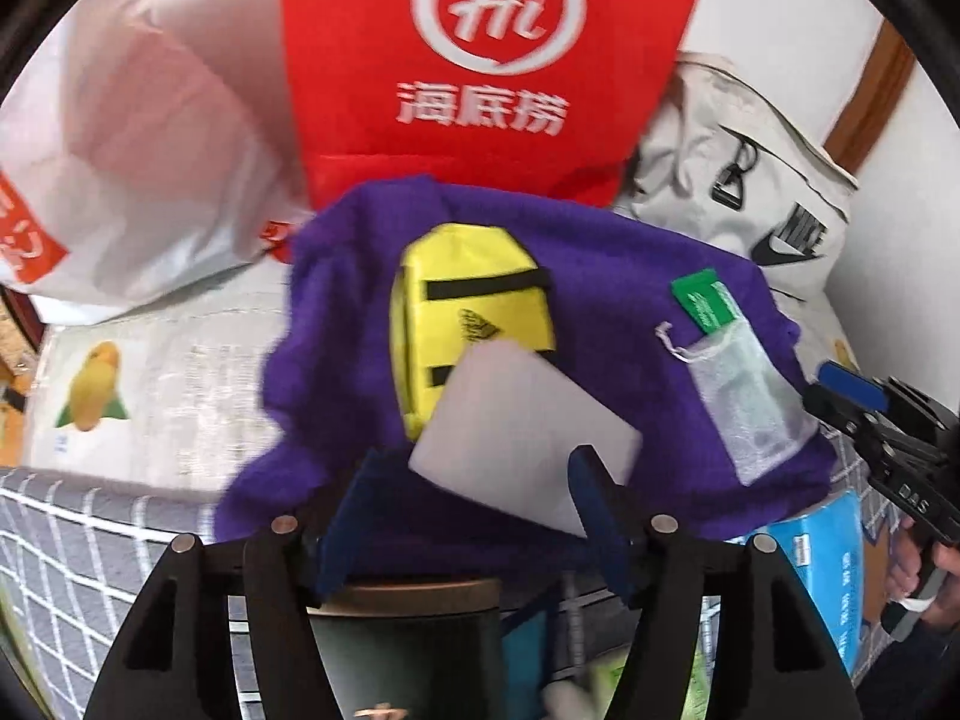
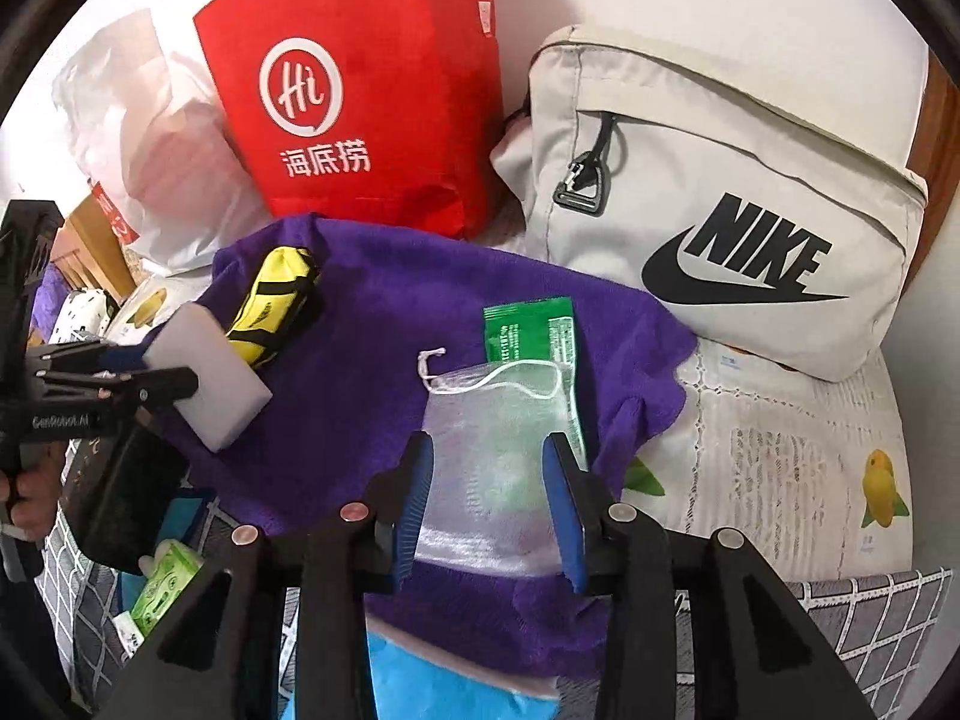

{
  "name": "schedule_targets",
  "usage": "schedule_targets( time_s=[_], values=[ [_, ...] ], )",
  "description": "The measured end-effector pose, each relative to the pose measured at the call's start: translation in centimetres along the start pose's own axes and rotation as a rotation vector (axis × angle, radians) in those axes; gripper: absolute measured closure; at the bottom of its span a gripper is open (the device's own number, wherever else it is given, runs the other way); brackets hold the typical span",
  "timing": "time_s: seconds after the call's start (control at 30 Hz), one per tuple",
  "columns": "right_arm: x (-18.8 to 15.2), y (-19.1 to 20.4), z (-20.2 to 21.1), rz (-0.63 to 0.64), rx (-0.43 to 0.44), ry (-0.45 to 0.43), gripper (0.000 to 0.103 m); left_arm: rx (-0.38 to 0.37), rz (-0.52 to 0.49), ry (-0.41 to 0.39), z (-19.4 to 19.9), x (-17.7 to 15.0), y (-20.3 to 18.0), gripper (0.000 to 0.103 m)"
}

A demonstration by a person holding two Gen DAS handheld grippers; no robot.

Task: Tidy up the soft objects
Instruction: 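Place the mesh bag on the purple towel with the right gripper while the left gripper places the sponge there, then grasp the white tomato snack packet with the left gripper while the right gripper nears the tissue pack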

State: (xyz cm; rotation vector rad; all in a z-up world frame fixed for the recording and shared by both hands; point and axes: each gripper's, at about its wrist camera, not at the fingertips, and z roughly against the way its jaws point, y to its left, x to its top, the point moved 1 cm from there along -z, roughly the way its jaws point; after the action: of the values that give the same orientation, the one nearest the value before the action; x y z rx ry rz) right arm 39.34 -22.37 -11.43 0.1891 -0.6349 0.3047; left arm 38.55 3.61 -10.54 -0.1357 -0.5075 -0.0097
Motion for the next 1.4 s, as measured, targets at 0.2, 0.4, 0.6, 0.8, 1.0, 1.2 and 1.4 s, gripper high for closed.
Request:
schedule_targets(
  time_s=[0.2, 0.4, 0.6, 0.8, 1.0, 1.2, 1.4],
  values=[
    [-0.4, 0.8, 1.2, 0.009, -0.001, -0.004, 0.065, 0.035, 0.026, -0.016, 1.4, -0.3, 1.4, 0.039],
    [-1.0, 1.8, 3.4, 0.002, 0.008, -0.027, 0.065, 0.029, 0.036, -0.045, 3.8, -1.3, 1.7, 0.039],
    [-2.6, 3.5, 6.3, 0.012, 0.029, -0.044, 0.065, 0.023, 0.018, -0.066, 6.3, -3.2, 0.8, 0.039],
    [-4.8, 5.0, 8.8, 0.015, 0.044, -0.054, 0.065, 0.013, -0.007, -0.081, 8.7, -6.4, -0.8, 0.039],
    [-7.1, 6.0, 11.3, 0.006, 0.05, -0.074, 0.059, -0.032, -0.072, -0.109, 10.6, -10.2, -3.4, 0.038],
    [-9.6, 6.2, 13.2, -0.029, 0.045, -0.096, 0.057, -0.067, -0.134, -0.087, 10.5, -13.3, -5.6, 0.037],
    [-11.6, 6.0, 13.8, -0.049, 0.046, -0.096, 0.057, -0.079, -0.23, -0.074, 9.8, -15.4, -7.6, 0.029]
  ],
)
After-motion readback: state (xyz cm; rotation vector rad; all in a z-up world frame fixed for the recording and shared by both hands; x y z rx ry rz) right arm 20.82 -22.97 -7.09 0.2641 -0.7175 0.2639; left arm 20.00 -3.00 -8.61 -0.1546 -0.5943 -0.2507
